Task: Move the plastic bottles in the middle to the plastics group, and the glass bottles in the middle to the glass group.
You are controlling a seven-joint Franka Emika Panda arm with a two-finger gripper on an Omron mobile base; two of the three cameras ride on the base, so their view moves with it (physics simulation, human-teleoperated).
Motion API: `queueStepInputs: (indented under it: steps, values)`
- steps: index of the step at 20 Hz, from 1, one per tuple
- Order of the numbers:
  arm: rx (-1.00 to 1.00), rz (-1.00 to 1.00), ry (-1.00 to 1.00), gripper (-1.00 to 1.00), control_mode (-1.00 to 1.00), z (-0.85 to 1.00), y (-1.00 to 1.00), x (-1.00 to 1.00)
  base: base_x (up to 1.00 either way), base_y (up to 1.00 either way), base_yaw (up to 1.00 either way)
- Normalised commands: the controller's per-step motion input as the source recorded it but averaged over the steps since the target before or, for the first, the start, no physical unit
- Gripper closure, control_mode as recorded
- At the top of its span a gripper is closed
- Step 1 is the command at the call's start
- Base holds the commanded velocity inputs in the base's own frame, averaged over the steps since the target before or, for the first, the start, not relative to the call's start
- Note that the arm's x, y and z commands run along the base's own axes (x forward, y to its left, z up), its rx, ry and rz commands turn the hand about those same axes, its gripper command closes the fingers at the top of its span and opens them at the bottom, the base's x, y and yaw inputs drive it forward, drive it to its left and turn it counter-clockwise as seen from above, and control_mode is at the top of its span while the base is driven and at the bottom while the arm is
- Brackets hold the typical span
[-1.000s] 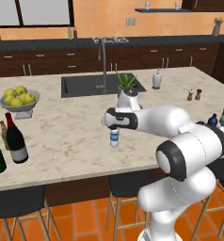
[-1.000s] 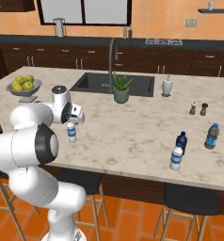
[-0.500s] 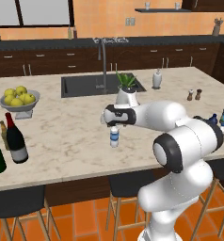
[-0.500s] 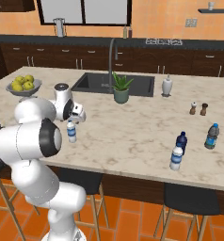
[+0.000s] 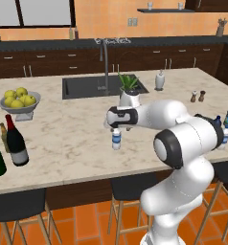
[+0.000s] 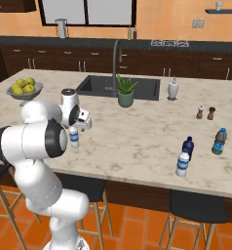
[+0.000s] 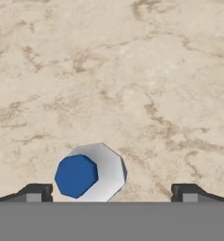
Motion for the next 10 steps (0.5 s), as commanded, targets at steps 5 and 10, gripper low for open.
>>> queueStepInputs:
  steps: [5,10]
  values:
    - [0.00,0.02,0.03,-1.00,-1.00,0.00,0.00,0.00,0.00,0.00,0.00]
    - [-0.01,0.10,0.02,-1.00,-1.00,0.00,0.03,0.01,0.00,0.00,0.00]
